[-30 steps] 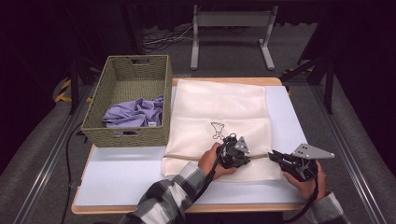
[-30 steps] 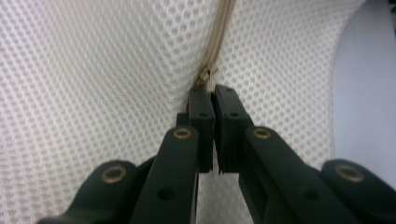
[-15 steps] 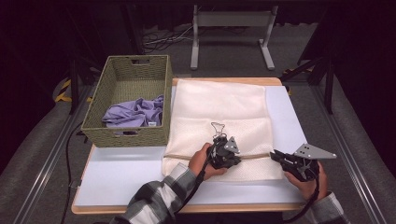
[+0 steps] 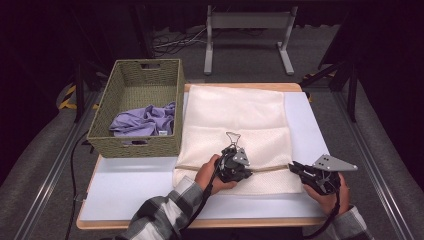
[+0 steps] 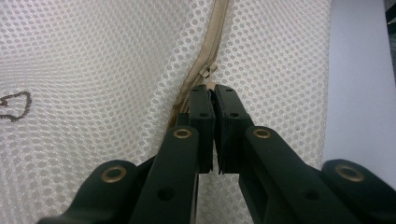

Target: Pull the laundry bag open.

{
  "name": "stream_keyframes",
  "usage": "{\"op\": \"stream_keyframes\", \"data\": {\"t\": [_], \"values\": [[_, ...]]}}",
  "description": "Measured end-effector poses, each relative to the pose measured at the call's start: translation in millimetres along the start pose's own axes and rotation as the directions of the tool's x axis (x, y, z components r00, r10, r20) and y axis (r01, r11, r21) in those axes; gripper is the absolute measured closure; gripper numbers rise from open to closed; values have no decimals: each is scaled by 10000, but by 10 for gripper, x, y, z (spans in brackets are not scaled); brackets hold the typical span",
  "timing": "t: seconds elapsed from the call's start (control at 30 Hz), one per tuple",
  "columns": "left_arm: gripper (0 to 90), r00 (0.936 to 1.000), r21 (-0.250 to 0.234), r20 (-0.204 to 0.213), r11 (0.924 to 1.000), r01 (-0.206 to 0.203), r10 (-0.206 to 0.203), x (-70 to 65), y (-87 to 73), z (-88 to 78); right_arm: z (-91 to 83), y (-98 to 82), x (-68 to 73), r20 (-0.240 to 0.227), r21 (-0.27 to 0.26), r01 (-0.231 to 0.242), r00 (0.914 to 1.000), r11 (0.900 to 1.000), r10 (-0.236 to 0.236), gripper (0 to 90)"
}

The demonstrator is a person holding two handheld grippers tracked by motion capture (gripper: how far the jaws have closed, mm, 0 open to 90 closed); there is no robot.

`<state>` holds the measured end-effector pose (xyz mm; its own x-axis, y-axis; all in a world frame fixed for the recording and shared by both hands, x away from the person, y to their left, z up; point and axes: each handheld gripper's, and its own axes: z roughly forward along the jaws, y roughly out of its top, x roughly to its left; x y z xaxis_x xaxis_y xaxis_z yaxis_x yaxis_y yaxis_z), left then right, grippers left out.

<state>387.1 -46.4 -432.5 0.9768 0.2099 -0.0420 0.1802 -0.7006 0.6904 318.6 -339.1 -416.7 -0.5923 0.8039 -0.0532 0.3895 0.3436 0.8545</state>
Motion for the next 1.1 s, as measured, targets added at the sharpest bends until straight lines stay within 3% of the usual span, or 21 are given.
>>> {"op": "stream_keyframes", "data": {"t": [0.43, 0.7, 0.8, 0.87, 0.97, 1.1], "values": [[875, 9999, -7, -34, 10000, 96, -96, -5, -29, -33, 4, -1, 2, 93, 22, -5, 10000, 10000, 5, 838], [876, 9997, 330, -109, 9992, -213, 217, -16, 12, -77, 9, 8, 24, 215, 51, 142, 9997, 9999, -143, 840], [876, 9999, 324, -106, 9994, -89, 92, -5, 19, -78, 4, 7, 33, 196, -8, 161, 9997, 9999, -161, 841], [876, 9996, 408, -149, 9989, -228, 234, -14, 37, -65, 0, 8, 14, 115, -67, -13, 9999, 10000, 14, 840], [874, 9998, 348, 121, 9993, -154, 150, 4, 68, -28, -7, 17, -8, -35, -153, -215, 9998, 9997, 214, 841], [872, 9996, 503, 125, 9984, -239, 233, -16, 117, 62, 4, 20, 25, -306, -123, -76, 9995, 9999, 72, 841]]}}
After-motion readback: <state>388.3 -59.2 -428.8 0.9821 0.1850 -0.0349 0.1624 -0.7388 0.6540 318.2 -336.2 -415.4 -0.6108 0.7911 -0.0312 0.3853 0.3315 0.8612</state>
